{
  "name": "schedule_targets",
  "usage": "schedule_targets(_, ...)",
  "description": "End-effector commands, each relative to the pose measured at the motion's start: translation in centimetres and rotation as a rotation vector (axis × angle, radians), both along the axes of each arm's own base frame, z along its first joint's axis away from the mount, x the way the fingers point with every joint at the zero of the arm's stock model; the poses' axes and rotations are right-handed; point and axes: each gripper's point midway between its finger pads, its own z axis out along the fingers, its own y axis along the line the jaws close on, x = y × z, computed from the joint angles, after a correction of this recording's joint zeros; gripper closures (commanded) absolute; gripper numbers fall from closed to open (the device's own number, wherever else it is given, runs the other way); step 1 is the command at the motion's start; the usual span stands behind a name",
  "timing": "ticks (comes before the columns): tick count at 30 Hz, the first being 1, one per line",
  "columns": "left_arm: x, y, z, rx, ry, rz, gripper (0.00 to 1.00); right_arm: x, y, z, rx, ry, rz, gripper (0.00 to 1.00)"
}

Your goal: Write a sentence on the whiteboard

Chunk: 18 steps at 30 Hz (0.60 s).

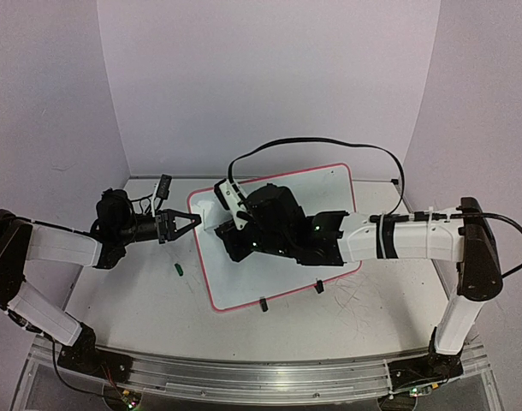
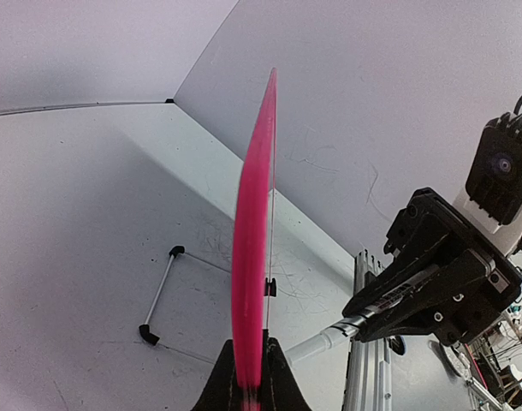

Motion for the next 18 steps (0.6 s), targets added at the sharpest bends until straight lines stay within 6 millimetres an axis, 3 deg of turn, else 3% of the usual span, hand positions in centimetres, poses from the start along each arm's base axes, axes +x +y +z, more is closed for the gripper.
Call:
schedule_targets(1, -0.5, -0.3, 0.9, 0.016, -0.085, -0.017, 1.0, 1.2, -1.9, 1.8, 0.016, -0.034, -0.104, 1.0)
schedule_targets(8, -0.4, -0.3, 1.0, 0.017, -0.085, -0.015, 1.0, 1.5, -3.6, 2.3, 0.019, -0.045, -0.17, 1.0)
schedule_targets(14, -0.4, -0.3, 1.1, 0.015, -0.087, -0.018, 1.0, 1.2, -3.6, 2.3, 0.023, -0.039, -0.153, 1.0)
schedule_targets(18, -0.4, -0.3, 1.0, 0.017, -0.083, -0.018, 1.0, -0.7, -3.4, 5.7, 0.138, -0.066, -0.038, 1.0)
